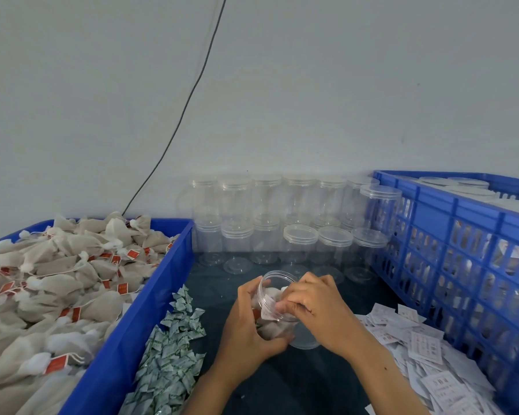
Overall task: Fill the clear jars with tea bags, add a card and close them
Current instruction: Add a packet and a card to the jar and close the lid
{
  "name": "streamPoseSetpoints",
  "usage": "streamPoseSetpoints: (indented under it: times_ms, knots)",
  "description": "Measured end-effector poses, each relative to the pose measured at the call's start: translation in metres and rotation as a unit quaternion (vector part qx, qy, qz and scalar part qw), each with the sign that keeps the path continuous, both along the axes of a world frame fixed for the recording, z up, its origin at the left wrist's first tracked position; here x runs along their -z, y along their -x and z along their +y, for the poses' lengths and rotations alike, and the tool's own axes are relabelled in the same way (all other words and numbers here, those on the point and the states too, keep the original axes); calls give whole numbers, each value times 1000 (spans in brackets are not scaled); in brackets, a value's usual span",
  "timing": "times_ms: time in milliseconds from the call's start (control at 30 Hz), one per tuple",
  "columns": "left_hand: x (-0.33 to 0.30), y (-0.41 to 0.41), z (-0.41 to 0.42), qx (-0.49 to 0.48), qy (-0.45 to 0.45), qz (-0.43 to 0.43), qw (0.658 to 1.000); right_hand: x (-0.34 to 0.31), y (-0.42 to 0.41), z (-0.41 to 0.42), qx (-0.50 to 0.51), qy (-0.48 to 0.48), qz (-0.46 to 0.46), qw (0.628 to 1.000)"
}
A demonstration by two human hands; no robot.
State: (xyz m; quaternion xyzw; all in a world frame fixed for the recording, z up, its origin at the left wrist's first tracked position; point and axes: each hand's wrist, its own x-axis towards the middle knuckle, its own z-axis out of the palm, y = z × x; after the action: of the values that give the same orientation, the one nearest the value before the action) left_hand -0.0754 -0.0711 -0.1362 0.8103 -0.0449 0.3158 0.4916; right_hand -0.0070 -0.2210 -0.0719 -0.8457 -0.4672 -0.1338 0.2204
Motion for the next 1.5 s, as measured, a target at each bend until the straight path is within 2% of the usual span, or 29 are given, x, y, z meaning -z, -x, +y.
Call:
streamPoseSetpoints:
  times_ms: [67,133,267,333,433,533,567,633,700,733,800,867,1000,1100,1267,1500]
  knots:
    - [1,0,0,0,-1,6,1000,5,0,-2,6,-7,58,998]
    - [0,0,-1,2,3,5,1000,9,2,-2,15,-56,105,993]
    - [0,0,0,8,25,0,1000,10,6,0,-24,-139,73,987]
    - [0,0,0,9,30,-2,999,11,9,2,-36,-161,94,982]
    - [1,0,0,5,26,0,1000,20,8,3,-10,-139,140,980]
    - [1,-1,0,5,30,-2,1000,19,11,3,-12,-126,96,987]
    - [1,-1,0,1,32,-3,999,16,12,3,-21,-157,68,985]
    - [2,-2,1,-6,45,-7,999,13,10,4,-16,-280,43,959]
    - [4,-3,3,-16,61,-12,998,19,1,3,27,-400,65,914]
    - [5,-4,5,-20,66,-15,998,24,-5,3,57,-428,97,897]
    - [8,-5,8,-26,73,-21,997,37,-15,5,113,-403,184,889]
    - [9,-7,9,-29,78,-27,996,53,-21,6,154,-310,244,906]
    - [11,-8,10,-25,83,-32,996,71,-22,9,165,-128,252,945]
    - [12,-9,11,-28,81,-33,996,73,-22,8,166,-66,251,951]
    - [11,-8,12,-20,87,-24,996,76,-22,7,173,-27,247,953]
    - [15,-8,15,20,65,46,997,71,-24,-3,143,-167,267,938]
